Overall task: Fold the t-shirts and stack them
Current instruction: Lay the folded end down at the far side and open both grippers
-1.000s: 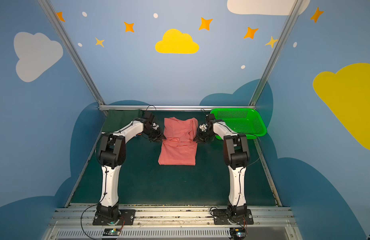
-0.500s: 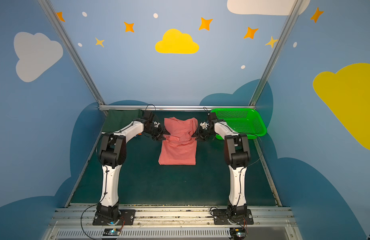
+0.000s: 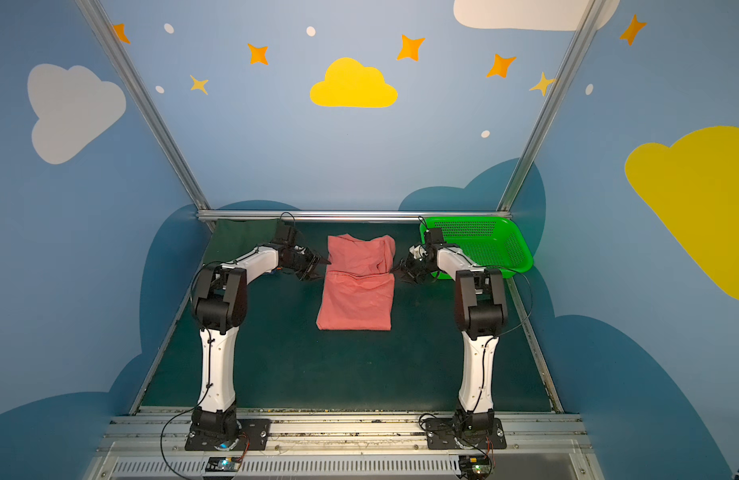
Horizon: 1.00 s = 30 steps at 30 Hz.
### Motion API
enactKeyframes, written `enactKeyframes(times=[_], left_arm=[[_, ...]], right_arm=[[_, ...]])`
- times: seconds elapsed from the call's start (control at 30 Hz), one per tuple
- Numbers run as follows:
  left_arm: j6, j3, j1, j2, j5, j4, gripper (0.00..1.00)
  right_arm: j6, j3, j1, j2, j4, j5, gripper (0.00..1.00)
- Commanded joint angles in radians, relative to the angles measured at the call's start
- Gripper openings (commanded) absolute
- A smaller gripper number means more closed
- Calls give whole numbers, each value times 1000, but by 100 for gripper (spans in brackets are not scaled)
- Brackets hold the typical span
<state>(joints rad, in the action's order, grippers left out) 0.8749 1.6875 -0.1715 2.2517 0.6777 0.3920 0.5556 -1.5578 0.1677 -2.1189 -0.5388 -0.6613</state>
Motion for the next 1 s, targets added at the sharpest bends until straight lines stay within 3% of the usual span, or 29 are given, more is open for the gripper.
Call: enactKeyframes(times=[0.0,0.13,0.23,0.37,0.53,0.67,0.77,0.97], left_arm=[[-120,-43,-10,-175,-132,132,62],[-227,-175,-47,-304,-257,244,69],[-260,-300,-94,-360,-277,266,73],[-238,-464,-165,-401,-312,224,81],[-176,-596,-208,-412,-318,116,81],[-148,-624,-233,-410,-311,56,76],[-145,-618,-255,-402,-295,50,64],[-132,-635,-284,-400,-287,41,47]], right_arm=[[-75,90,15,147,-68,91,50],[-132,243,49,262,-95,176,59],[-138,351,83,320,-86,196,61],[-120,454,137,353,-49,194,63],[-86,532,193,350,22,178,65],[-66,565,212,352,60,176,65],[-60,570,217,349,67,192,65],[-40,570,226,340,86,178,48]])
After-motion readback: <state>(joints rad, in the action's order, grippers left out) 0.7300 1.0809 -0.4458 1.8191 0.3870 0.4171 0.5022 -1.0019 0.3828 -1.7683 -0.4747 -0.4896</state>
